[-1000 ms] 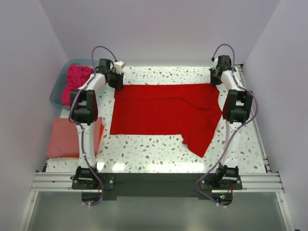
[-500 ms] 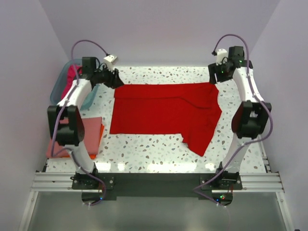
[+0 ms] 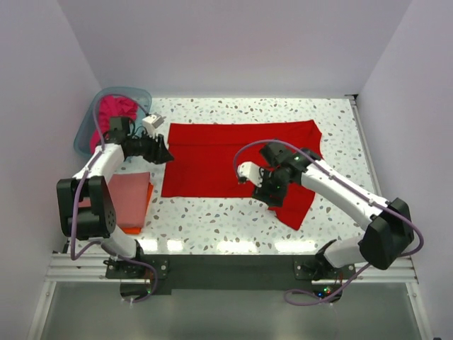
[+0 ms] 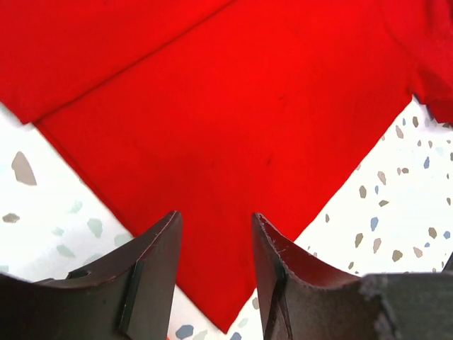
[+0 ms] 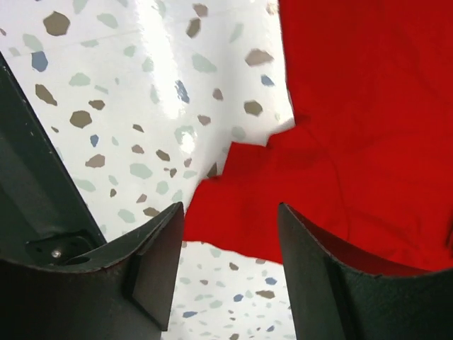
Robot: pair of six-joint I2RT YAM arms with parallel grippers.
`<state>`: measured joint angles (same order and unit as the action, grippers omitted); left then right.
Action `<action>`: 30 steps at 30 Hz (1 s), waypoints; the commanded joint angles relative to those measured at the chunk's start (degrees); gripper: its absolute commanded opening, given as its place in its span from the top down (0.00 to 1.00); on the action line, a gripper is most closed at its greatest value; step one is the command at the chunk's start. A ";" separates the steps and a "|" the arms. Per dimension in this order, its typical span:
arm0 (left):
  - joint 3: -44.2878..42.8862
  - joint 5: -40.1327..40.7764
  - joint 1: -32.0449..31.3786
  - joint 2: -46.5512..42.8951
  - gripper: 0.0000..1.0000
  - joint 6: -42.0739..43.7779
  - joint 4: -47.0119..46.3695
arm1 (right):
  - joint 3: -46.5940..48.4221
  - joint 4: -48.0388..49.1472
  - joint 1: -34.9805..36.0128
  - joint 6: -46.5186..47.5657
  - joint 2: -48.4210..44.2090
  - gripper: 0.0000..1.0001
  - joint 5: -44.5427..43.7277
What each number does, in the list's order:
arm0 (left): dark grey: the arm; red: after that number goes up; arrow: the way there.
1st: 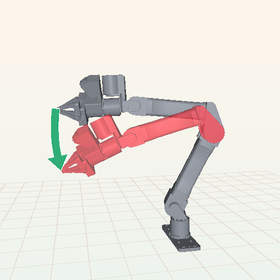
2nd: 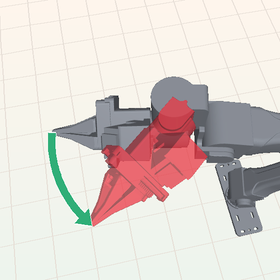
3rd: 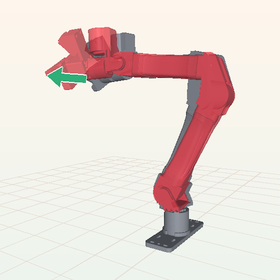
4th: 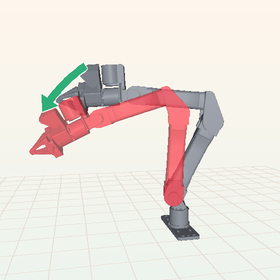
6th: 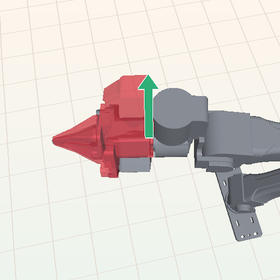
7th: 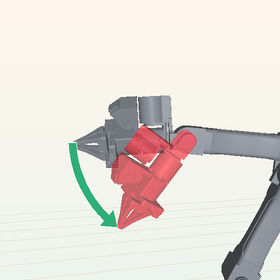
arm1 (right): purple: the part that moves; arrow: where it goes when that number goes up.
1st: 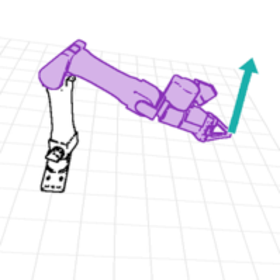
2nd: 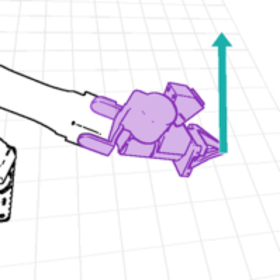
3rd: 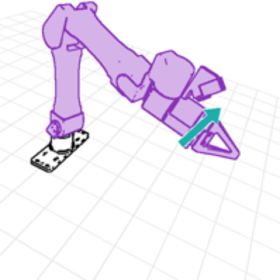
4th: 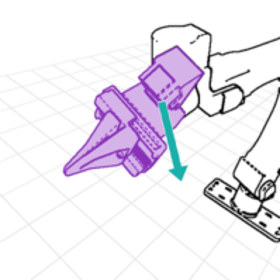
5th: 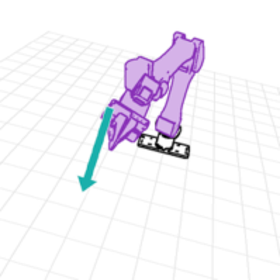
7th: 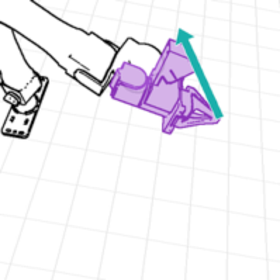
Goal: Fold and stack the t-shirts
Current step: Fold the tshirt
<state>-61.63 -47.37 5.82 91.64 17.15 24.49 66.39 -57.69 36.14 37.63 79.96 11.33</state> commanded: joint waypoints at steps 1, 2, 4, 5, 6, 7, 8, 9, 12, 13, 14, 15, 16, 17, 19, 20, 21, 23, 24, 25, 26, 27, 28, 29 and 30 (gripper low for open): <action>0.10 -1.76 1.56 -3.30 0.51 0.34 0.11 | -0.99 4.50 6.39 2.63 0.89 0.42 -5.97; 0.28 -1.67 1.91 -3.22 0.51 0.34 0.21 | -1.43 4.95 7.79 2.71 1.68 0.43 -6.84; 0.37 -0.70 2.00 -3.13 0.52 0.52 0.73 | -2.75 6.27 10.96 3.15 3.78 0.46 -8.78; 0.45 -0.61 2.17 -3.22 0.51 0.69 1.08 | -3.19 6.62 11.58 3.15 4.41 0.46 -9.22; 0.45 -0.61 2.17 -3.13 0.51 0.96 1.43 | -3.46 6.71 12.11 3.33 5.19 0.47 -10.09; 0.45 -0.44 2.17 -3.22 0.51 1.22 1.87 | -4.24 6.71 12.11 3.68 6.68 0.47 -10.45; 0.63 -0.35 2.26 -3.30 0.51 1.31 1.88 | -4.77 7.06 12.11 3.94 7.13 0.46 -10.98; 0.72 -0.35 2.35 -3.48 0.51 1.40 1.88 | -5.39 7.24 12.29 4.21 7.83 0.46 -11.16; 0.98 -0.26 2.44 -3.57 0.51 1.57 1.70 | -7.94 9.52 12.29 5.44 9.42 0.46 -13.09; 0.89 -0.17 2.52 -3.39 0.51 1.66 1.70 | -8.99 10.48 12.29 5.70 9.86 0.46 -13.53; 0.81 -0.17 2.52 -3.13 0.51 1.66 1.70 | -9.61 11.28 12.29 5.70 10.99 0.46 -14.05; 0.81 -0.17 2.52 -2.96 0.51 1.57 1.70 | -10.22 12.07 12.20 5.88 11.44 0.46 -14.75; 0.63 -0.17 2.61 -2.87 0.51 1.66 1.79 | -11.45 13.90 12.29 6.31 11.79 0.46 -15.63; 0.54 -0.09 2.61 -2.69 0.51 1.66 1.88 | -11.98 14.79 12.29 6.32 12.06 0.46 -16.86; 0.28 0.09 2.70 -2.52 0.51 2.01 2.23 | -13.12 16.63 12.20 6.76 12.14 0.51 -18.18; 0.28 0.26 2.70 -2.43 0.51 2.27 2.40 | -13.39 17.26 12.20 6.67 12.23 0.53 -19.41; 0.19 0.35 2.70 -2.25 0.51 2.36 2.49 | -13.57 17.78 12.29 6.58 12.06 0.60 -19.77; 0.10 0.53 2.70 -2.16 0.51 2.45 2.49 | -13.48 18.93 12.29 5.45 11.71 0.72 -20.38; 0.10 0.70 2.79 -2.08 0.51 2.54 2.49 | -13.13 18.93 12.29 4.83 11.62 0.86 -20.04; 0.10 0.70 2.79 -2.07 0.51 2.54 2.40 | -12.17 18.84 12.20 3.78 11.36 0.93 -19.77; -0.07 0.79 2.70 -1.99 0.51 2.54 2.40 | -11.55 18.67 12.20 3.07 11.18 0.99 -18.99; -0.07 0.62 2.79 -1.81 0.51 2.54 2.40 | -10.76 18.41 12.29 2.11 10.92 1.00 -17.07; -0.16 0.44 2.79 -1.81 0.51 2.71 2.58 | -9.19 17.62 12.20 0.45 10.31 1.00 -15.57; -0.42 0.35 2.79 -1.64 0.51 2.80 2.67 | -8.39 17.35 12.29 -0.44 9.78 1.00 -14.07; -0.43 0.44 2.79 -1.55 0.51 2.80 2.67 | -7.77 17.26 12.20 -1.49 9.51 1.00 -12.40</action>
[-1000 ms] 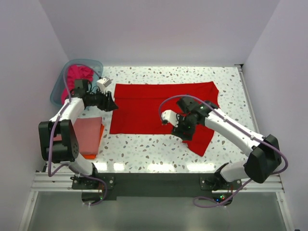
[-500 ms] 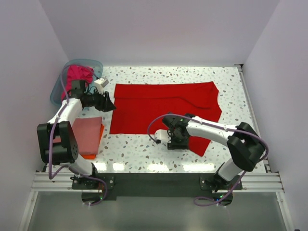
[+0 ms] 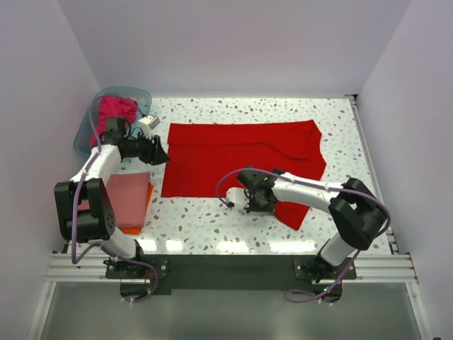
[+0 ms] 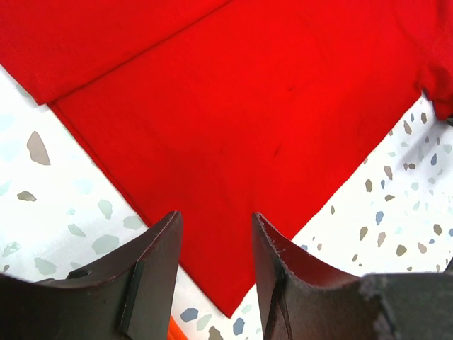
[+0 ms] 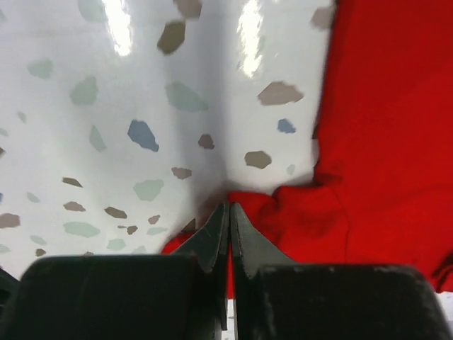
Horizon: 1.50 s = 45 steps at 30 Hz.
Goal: Fold and stack the t-shirts
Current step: Fold the tshirt
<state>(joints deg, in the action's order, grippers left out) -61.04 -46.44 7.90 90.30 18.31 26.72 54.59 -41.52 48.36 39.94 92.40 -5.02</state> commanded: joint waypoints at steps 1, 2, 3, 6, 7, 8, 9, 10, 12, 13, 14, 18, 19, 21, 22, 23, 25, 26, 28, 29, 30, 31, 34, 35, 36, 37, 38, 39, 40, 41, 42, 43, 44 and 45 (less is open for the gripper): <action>-1.10 -0.59 0.71 -0.04 0.52 1.82 0.61 | 5.08 0.91 -0.02 -5.73 -3.36 1.00 5.27; -1.19 -0.59 0.71 0.05 0.52 1.91 0.70 | 5.52 1.00 -0.02 -6.54 -3.45 1.00 6.85; -1.28 -0.59 0.80 0.14 0.52 1.91 0.88 | 5.88 1.17 -0.02 -7.33 -3.45 1.00 7.73; -1.37 -0.76 0.80 0.14 0.52 2.00 0.88 | 5.71 2.75 -0.11 -9.27 -3.89 1.00 10.98; -1.45 -0.85 0.80 0.31 0.52 2.08 0.96 | 5.88 2.15 -0.19 -9.36 -3.37 1.00 12.38; -1.54 -0.94 0.80 0.57 0.52 2.17 1.05 | 6.32 1.27 -0.11 -9.53 -1.80 1.00 12.75; -1.54 -0.85 0.71 0.75 0.52 2.43 1.23 | 6.84 0.13 -0.19 -9.71 -0.65 0.97 13.27; -1.80 -0.94 0.71 0.93 0.52 3.39 1.84 | 7.80 -2.49 -0.28 -9.36 0.05 0.87 13.71; -2.07 -0.76 0.71 1.45 0.51 4.80 3.76 | 8.78 -5.14 -1.51 -9.27 0.33 0.49 16.43; -2.42 -0.68 0.71 1.72 0.50 6.99 4.73 | 9.39 -6.89 -2.56 -9.62 -0.55 0.40 17.83; -2.77 -0.59 0.62 2.15 0.50 8.23 5.70 | 9.66 -7.61 -5.35 -9.88 -1.86 0.31 20.37; -3.91 -0.06 0.62 4.00 0.51 16.57 13.59 | 12.47 -13.05 -14.15 -7.96 -7.31 0.33 23.82; -4.18 0.11 0.28 4.35 0.52 20.94 14.93 | 13.08 -15.24 -15.82 -5.69 -8.54 0.34 23.39; -4.09 3.01 -0.51 5.41 0.53 26.92 18.17 | 12.13 -15.78 -20.05 -2.18 -9.25 0.46 19.54; -4.00 4.24 -1.56 5.58 0.54 28.70 19.06 | 11.51 -17.18 -21.36 -0.32 -9.34 0.50 18.56; -3.83 6.25 -2.01 6.02 0.55 30.37 19.68 | 10.81 -17.28 -23.73 0.91 -9.52 0.56 17.25; -2.87 8.54 -3.50 6.20 0.57 34.33 20.82 | 8.44 -17.11 -26.02 4.34 -9.52 0.60 15.31; -2.77 10.47 -4.03 6.38 0.57 35.73 21.35 | 7.56 -16.76 -27.43 5.22 -9.52 0.62 14.60; -2.25 12.15 -5.43 6.38 0.57 37.77 21.53 | 5.27 -15.97 -28.05 6.98 -8.91 0.64 13.46; -2.16 13.38 -5.88 6.38 0.57 38.03 21.36 | 4.57 -15.70 -28.23 7.16 -8.73 0.65 13.28; -1.90 13.82 -6.14 6.29 0.57 38.21 21.01 | 2.91 -15.26 -28.23 7.43 -8.64 0.65 12.93; -1.63 14.09 -6.84 6.12 0.56 38.30 21.00 | 2.02 -13.87 -28.23 7.34 -8.81 0.65 12.49; 0.30 15.32 -8.77 4.89 0.54 39.44 20.22 | -1.76 -11.22 -28.14 6.73 -8.99 0.64 12.31; 1.00 15.84 -9.13 3.84 0.53 39.70 19.78 | -2.72 -10.26 -28.14 6.64 -9.17 0.63 11.88; 2.31 16.28 -9.48 3.39 0.53 39.96 18.56 | -4.47 -9.03 -28.14 6.03 -9.43 0.63 11.52; 2.93 16.64 -9.92 2.95 0.52 40.05 18.02 | -5.19 -6.76 -28.23 5.94 -9.61 0.62 11.00; 3.37 16.90 -10.01 2.43 0.51 40.23 17.76 | -5.72 -5.69 -28.14 5.85 -9.52 0.61 10.38; 3.81 16.82 -10.01 2.25 0.51 40.67 17.67 | -6.50 -4.81 -28.14 5.59 -9.26 0.61 10.03; 3.91 16.73 -10.01 2.07 0.51 40.76 17.66 | -6.77 -3.41 -28.23 5.67 -8.99 0.60 9.94; 4.08 16.64 -10.01 1.90 0.50 40.58 17.23 | -6.95 -2.79 -28.14 5.58 -8.64 0.60 9.85; 4.17 16.73 -10.01 1.81 0.50 40.23 16.96 | -7.04 -2.34 -28.14 5.15 -7.86 0.60 10.20; 4.17 16.73 -10.01 1.81 0.50 40.14 16.87 | -6.95 -2.34 -28.06 4.71 -7.50 0.60 10.64; 4.08 16.82 -10.01 1.81 0.50 39.97 16.79 | -6.95 -2.25 -28.14 4.36 -6.98 0.60 10.99; 4.08 16.82 -10.01 1.89 0.50 39.62 16.70 | -7.21 -1.99 -28.06 3.83 -6.71 0.60 11.25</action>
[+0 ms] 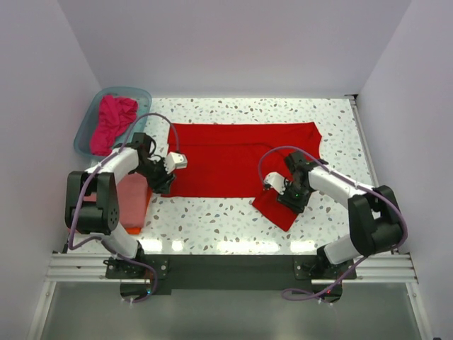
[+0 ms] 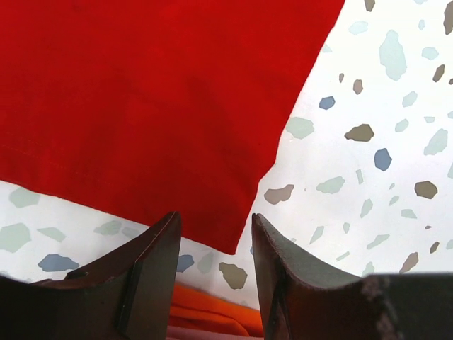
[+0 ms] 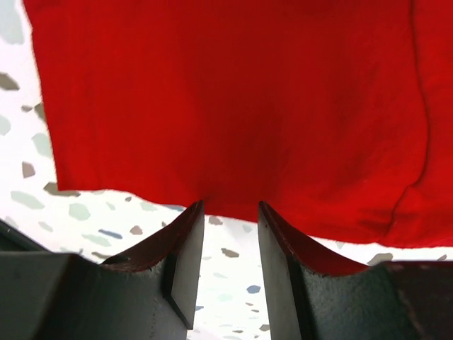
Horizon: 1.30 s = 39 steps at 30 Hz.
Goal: Fold and stack the t-shirts
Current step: Fold the tshirt
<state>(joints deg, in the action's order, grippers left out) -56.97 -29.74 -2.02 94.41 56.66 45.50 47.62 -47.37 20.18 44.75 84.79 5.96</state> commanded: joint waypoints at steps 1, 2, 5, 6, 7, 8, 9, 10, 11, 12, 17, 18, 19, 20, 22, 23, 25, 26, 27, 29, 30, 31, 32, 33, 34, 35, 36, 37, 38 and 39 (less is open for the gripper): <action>-0.07 0.12 -0.09 -2.30 0.51 1.08 -2.16 | -0.59 4.22 0.12 -1.07 1.33 0.59 0.11; -0.07 -0.06 -0.09 -2.48 0.50 0.99 -2.34 | -1.64 4.74 0.20 -0.98 1.51 0.59 -0.07; 0.19 -1.11 -0.09 -3.35 0.50 1.25 -2.08 | -3.22 6.50 0.12 -0.37 2.30 0.58 -1.82; 0.54 -1.29 0.00 -3.70 0.50 1.34 -2.08 | -4.45 7.64 0.20 0.07 2.57 0.58 -2.43; 0.72 -1.38 0.09 -4.58 0.49 1.26 -2.34 | -5.07 8.26 0.12 0.42 2.74 0.59 -3.66; 0.98 -1.55 0.26 -4.85 0.49 1.43 -2.95 | -5.51 8.79 0.20 0.60 2.83 0.62 -4.63; 1.07 -1.90 0.79 -5.11 0.48 1.78 -2.87 | -6.39 9.84 0.12 0.60 2.66 0.69 -5.51; 1.07 -2.34 1.05 -5.11 0.48 2.31 -2.52 | -6.57 9.76 0.12 0.77 2.66 0.87 -5.86; 0.55 -3.21 1.40 -5.11 0.49 3.79 -1.73 | -6.66 9.50 0.20 1.38 1.96 0.94 -6.74; 0.28 -3.92 2.02 -4.94 0.51 4.76 -1.20 | -6.66 8.54 -0.06 1.56 1.35 1.00 -7.01; -2.79 -7.79 5.54 -3.53 0.57 16.68 5.72 | -3.86 4.58 -0.58 2.53 -3.31 1.00 -6.13; -2.71 -7.79 5.54 -3.45 0.59 18.90 6.70 | -3.32 3.44 -0.67 2.36 -3.41 1.00 -4.91; -2.45 -7.88 5.54 -3.71 0.60 21.10 8.54 | -2.80 3.08 -0.93 2.27 -3.49 1.00 -4.73; -1.40 -7.79 5.45 -4.06 0.61 24.95 9.17 | -2.01 2.29 -1.02 2.10 -3.23 1.00 -4.29; 0.10 -6.75 5.45 -5.20 0.61 28.84 9.70 | -1.30 1.76 -1.64 1.92 -3.06 1.00 -3.94; 2.02 -6.48 5.28 -5.64 0.61 31.38 9.35 | -0.86 1.32 -1.81 1.74 -2.97 1.00 -3.50; 3.96 -4.99 4.92 -7.13 0.60 33.41 7.60 | -0.68 1.23 -2.34 1.65 -3.06 1.00 -3.32; 5.80 -4.28 4.14 -7.57 0.60 34.47 6.72 | -0.59 0.80 -2.43 1.74 -3.14 1.00 -3.06; 6.60 -3.84 3.78 -7.92 0.60 34.57 5.84 | -0.51 0.62 -2.87 1.74 -3.23 1.00 -2.79; 7.92 -2.79 3.08 -8.01 0.59 34.57 3.38 | -0.59 0.18 -3.05 2.18 -3.41 1.00 -2.70; 8.01 -2.61 2.90 -7.75 0.59 34.65 2.85 | -0.68 0.18 -3.31 2.27 -3.67 1.00 -2.70; 8.10 -2.61 2.73 -7.58 0.59 34.39 1.89 | -0.77 0.18 -3.40 2.18 -3.76 1.00 -2.79; 8.19 -2.61 2.46 -7.31 0.59 34.13 1.53 | -0.68 0.09 -3.48 2.27 -3.85 1.00 -2.79; 8.10 -2.52 2.46 -6.79 0.60 34.04 1.35 | -0.77 0.00 -3.66 2.36 -3.85 1.00 -2.79; 8.28 -2.26 2.46 -6.44 0.60 33.78 0.74 | -0.68 -0.09 -3.75 2.27 -3.67 1.00 -2.79; 8.45 -1.99 2.46 -6.26 0.60 33.69 0.30 | -0.68 -0.09 -3.84 2.27 -3.76 1.00 -2.79; 8.54 -1.47 2.46 -5.82 0.60 33.51 -0.23 | -0.59 -0.09 -3.92 2.27 -3.85 1.00 -2.70; 8.98 -1.38 2.46 -5.73 0.61 33.08 -1.45 | -0.59 -0.17 -4.01 2.27 -3.76 1.00 -2.62; 9.07 -1.29 2.46 -5.82 0.62 33.16 -1.90 | -0.59 -0.26 -4.01 2.27 -3.85 1.00 -2.62; 9.24 -1.12 2.46 -5.82 0.62 33.16 -2.08 | -0.59 -0.26 -4.01 2.27 -3.93 1.00 -2.62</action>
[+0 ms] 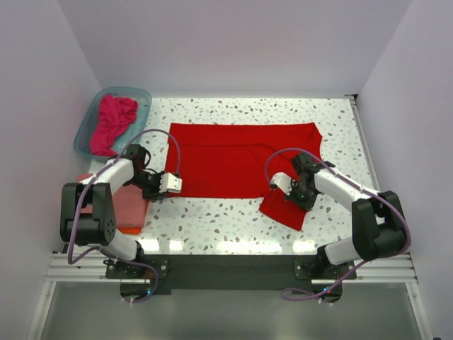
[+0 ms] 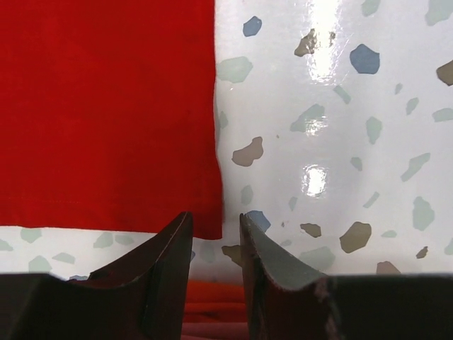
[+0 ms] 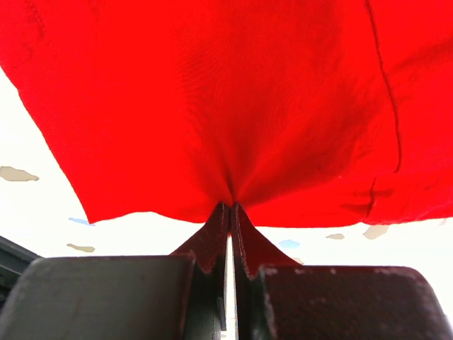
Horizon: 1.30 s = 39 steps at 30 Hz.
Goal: Fold and stack the t-shirts
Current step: Fold the tshirt
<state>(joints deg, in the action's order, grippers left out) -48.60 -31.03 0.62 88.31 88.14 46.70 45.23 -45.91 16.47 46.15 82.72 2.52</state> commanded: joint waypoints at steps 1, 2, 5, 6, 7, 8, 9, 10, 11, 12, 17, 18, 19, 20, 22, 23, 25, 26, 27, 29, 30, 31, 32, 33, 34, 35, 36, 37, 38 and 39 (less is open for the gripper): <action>1.05 0.35 -0.10 0.45 0.62 1.60 -3.80 | 1.79 -1.73 -0.38 0.87 -1.77 1.00 0.99; 1.05 0.44 -0.10 0.46 0.62 1.51 -4.07 | 1.79 -1.73 -0.39 0.87 -1.77 1.00 0.99; 1.05 1.05 -0.18 1.51 0.63 1.86 -4.07 | 1.79 -1.81 -0.47 0.78 -1.59 1.00 0.90; 1.14 1.58 -0.18 2.29 0.64 2.04 -3.98 | 1.61 -1.81 -0.47 0.78 -1.68 1.00 0.82; 1.31 1.76 -1.49 2.74 0.65 2.12 -3.98 | 1.53 -1.81 -0.47 0.78 -1.68 1.00 0.73; 1.49 2.19 -1.59 3.00 0.66 2.39 -3.98 | 1.52 -1.99 -0.56 0.78 -1.77 1.00 0.73; 1.75 2.72 -1.68 3.35 0.67 2.56 -4.07 | 1.61 -2.08 -0.74 0.87 -1.94 1.00 0.64; 2.28 3.07 -1.76 3.27 0.73 2.83 -4.16 | 1.61 -2.25 -0.82 0.96 -2.12 1.00 0.81; 2.37 3.16 -1.77 3.10 0.75 2.92 -4.07 | 1.61 -2.95 -1.00 1.05 -3.08 1.00 1.25; 2.46 2.99 -1.85 2.92 0.78 2.92 -3.64 | 1.53 -3.30 -1.09 1.13 -3.70 1.00 1.52; 1.23 1.58 -1.85 0.55 0.96 3.80 0.58 | 1.26 -6.81 -1.09 0.96 -7.92 1.00 3.28; 1.23 1.67 -1.85 -0.67 0.98 3.97 1.81 | 1.26 -7.08 -1.09 0.70 -8.71 1.00 3.45; 1.05 1.50 -1.77 -1.29 1.00 4.49 2.34 | 1.26 -7.52 -1.09 0.61 -10.19 1.00 3.71; 0.96 1.49 -1.77 -2.08 1.00 4.50 2.69 | 1.17 -8.14 -1.09 0.43 -10.90 1.00 3.72; 0.35 1.14 -1.68 -3.50 1.00 4.67 4.01 | 1.35 -8.75 -1.09 0.26 -12.40 1.00 3.98; 0.00 1.06 -1.68 -3.85 1.00 4.76 4.71 | 1.52 -9.45 -1.26 0.26 -12.67 1.00 4.07; -1.49 0.44 -1.24 -4.02 1.00 4.68 6.46 | 2.22 -9.90 -1.61 0.34 -13.98 1.00 4.50; -2.19 0.18 -0.98 -3.94 1.00 4.41 6.91 | 2.58 -10.16 -1.79 0.43 -14.16 1.00 4.51; -2.90 -0.08 -0.63 -3.68 1.00 4.24 7.35 | 3.01 -10.34 -2.23 0.61 -14.25 1.00 4.51; -5.71 -1.58 1.03 -2.80 1.00 4.41 9.54 | 4.59 -11.04 -3.45 1.57 -14.16 1.00 4.77; -6.59 -2.02 1.39 -2.45 1.00 4.50 10.68 | 5.21 -11.30 -3.98 2.01 -13.90 1.00 4.94; -8.16 -2.28 1.92 -2.18 1.00 4.50 11.04 | 6.43 -11.48 -4.42 2.88 -13.64 1.00 5.12; -8.79 -2.63 2.36 -1.92 1.00 4.41 11.22 | 6.97 -11.83 -5.30 3.33 -12.94 1.00 5.12; -9.84 -3.16 2.54 -1.57 1.00 4.24 11.48 | 7.50 -12.01 -5.66 3.77 -12.58 1.00 5.21; -10.46 -3.25 2.80 -1.30 1.00 4.15 11.66 | 8.46 -12.10 -5.92 4.47 -12.06 1.00 5.30; -10.99 -3.51 2.98 -0.69 1.00 3.54 11.49 | 8.99 -12.10 -6.44 4.82 -11.62 1.00 5.30; -12.30 -4.99 3.15 -0.34 1.00 2.75 11.40 | 9.52 -12.18 -6.62 5.09 -10.31 1.00 5.30; -13.09 -5.71 3.68 0.19 1.00 1.87 11.66 | 10.74 -12.19 -6.80 5.87 -9.60 1.00 5.12; -13.88 -6.06 3.68 1.32 1.00 1.43 11.84 | 11.45 -12.19 -7.24 6.32 -8.98 1.00 4.95; -14.59 -6.41 3.77 1.77 1.00 0.90 11.92 | 12.15 -12.27 -7.41 6.67 -8.02 1.00 4.95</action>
<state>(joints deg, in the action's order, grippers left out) -59.92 -33.41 3.57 88.36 90.56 56.53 54.00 -56.97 9.85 49.91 72.66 6.76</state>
